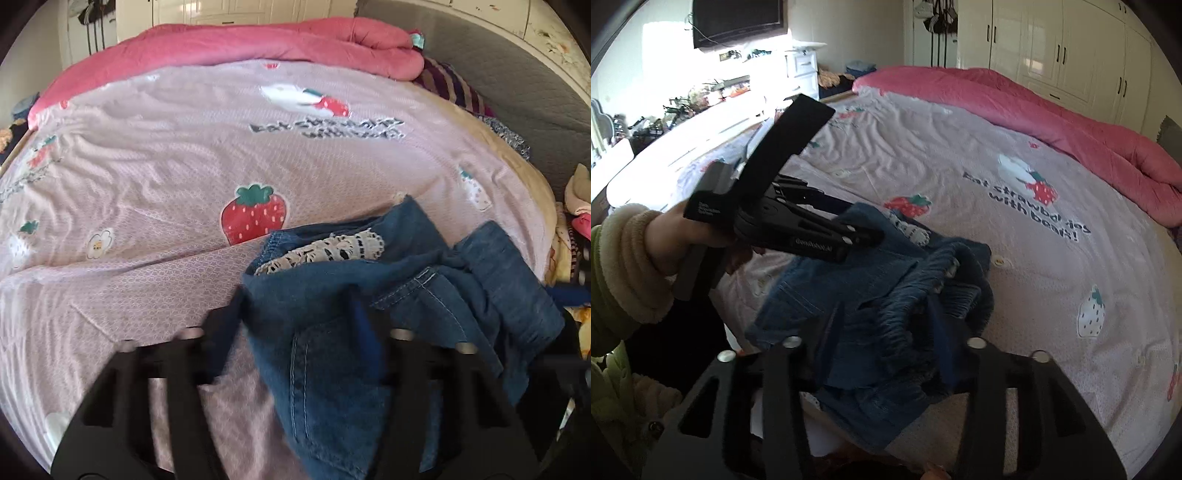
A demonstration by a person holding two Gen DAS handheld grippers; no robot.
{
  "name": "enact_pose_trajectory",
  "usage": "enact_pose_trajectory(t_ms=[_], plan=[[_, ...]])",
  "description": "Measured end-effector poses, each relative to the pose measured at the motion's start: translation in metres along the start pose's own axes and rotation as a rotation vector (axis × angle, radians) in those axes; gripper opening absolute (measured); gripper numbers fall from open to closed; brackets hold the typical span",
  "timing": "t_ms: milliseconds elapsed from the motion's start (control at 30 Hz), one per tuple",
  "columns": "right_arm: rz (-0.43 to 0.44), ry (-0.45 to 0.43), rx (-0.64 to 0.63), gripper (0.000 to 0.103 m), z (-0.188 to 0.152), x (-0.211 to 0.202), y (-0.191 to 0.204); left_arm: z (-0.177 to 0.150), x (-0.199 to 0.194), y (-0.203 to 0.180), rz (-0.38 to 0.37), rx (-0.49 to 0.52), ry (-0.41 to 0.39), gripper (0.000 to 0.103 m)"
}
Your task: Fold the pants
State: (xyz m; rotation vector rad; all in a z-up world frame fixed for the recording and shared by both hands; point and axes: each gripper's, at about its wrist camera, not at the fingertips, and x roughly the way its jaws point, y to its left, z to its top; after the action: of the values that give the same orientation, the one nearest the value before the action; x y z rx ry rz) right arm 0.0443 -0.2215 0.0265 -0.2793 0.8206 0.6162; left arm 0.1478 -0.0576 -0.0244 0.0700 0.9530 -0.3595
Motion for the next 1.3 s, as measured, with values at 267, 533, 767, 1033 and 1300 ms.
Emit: enact_pose_trajectory(t_ms=[267,533,767,1033,1300], plan=[[0.185,-0.076,0.123,0.016,0.003,-0.006,-0.016,-0.002,-0.006,0.032,-0.012,-0.041,-0.025,0.018],[0.154,0.035,0.167,0.015,-0.029,0.0,-0.03,-0.007,-0.005,0.033,-0.021,-0.044,-0.04,0.018],[0.135,-0.016,0.13,0.019,-0.037,-0.026,-0.014,-0.002,-0.003,0.021,-0.009,-0.02,-0.05,0.018],[0.16,-0.074,-0.313,0.051,-0.02,-0.036,0.079,0.002,-0.004,0.021,-0.005,-0.012,-0.04,0.018],[0.111,0.054,-0.686,0.049,-0.029,0.03,0.147,0.004,-0.001,0.018,0.001,-0.005,-0.027,0.018]])
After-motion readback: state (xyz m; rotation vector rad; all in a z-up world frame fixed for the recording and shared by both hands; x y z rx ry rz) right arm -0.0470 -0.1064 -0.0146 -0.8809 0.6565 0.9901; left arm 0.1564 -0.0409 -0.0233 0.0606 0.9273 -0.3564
